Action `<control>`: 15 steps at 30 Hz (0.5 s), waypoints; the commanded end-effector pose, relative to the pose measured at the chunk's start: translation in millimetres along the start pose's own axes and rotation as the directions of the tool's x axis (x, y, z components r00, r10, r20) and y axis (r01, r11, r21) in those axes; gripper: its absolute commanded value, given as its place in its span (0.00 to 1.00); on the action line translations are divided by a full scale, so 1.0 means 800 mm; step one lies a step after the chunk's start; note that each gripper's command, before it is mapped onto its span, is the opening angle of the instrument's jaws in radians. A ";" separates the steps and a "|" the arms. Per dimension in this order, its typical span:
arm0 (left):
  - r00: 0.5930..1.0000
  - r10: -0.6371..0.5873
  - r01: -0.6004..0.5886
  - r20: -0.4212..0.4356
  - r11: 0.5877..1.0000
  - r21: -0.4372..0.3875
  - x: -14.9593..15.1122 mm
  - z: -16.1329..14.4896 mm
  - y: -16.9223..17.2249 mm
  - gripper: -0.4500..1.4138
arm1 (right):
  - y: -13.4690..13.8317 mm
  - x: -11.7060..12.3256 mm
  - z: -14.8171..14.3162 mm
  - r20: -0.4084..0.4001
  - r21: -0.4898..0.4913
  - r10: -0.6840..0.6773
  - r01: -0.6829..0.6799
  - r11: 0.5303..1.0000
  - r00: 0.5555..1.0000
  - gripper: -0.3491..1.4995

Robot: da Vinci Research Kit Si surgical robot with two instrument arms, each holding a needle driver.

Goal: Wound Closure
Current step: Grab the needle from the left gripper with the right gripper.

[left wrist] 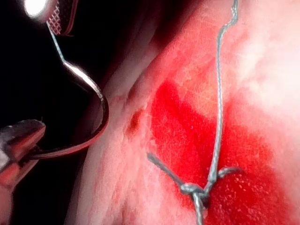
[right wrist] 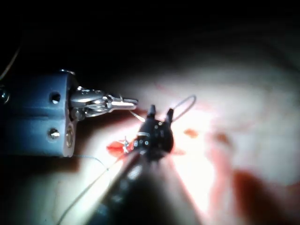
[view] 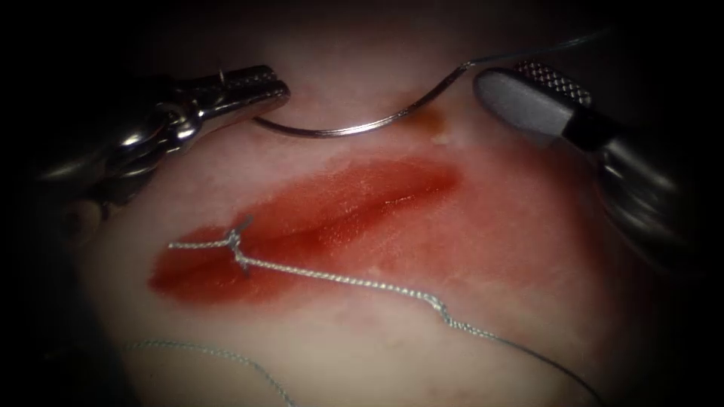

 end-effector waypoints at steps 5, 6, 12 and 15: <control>1.000 -0.005 0.006 0.012 0.995 -0.101 -0.0021 0.0016 -0.0014 0.00 | -0.0058 -0.0021 0.0030 -0.027 0.025 0.132 -0.131 0.991 0.991 0.49; 1.000 0.003 -0.001 0.016 0.993 -0.120 -0.0023 0.0017 -0.0014 0.00 | -0.0060 -0.0025 0.0032 -0.038 0.015 0.134 -0.134 0.991 0.990 0.49; 0.998 0.062 -0.051 0.034 0.964 -0.260 -0.0033 0.0010 -0.0005 0.00 | -0.0060 -0.0035 0.0036 -0.069 -0.052 0.241 -0.244 0.968 0.968 0.45; 0.997 0.066 -0.056 0.028 0.965 -0.257 -0.0033 0.0007 -0.0007 0.00 | -0.0055 -0.0034 0.0036 -0.096 -0.080 0.247 -0.255 0.964 0.964 0.45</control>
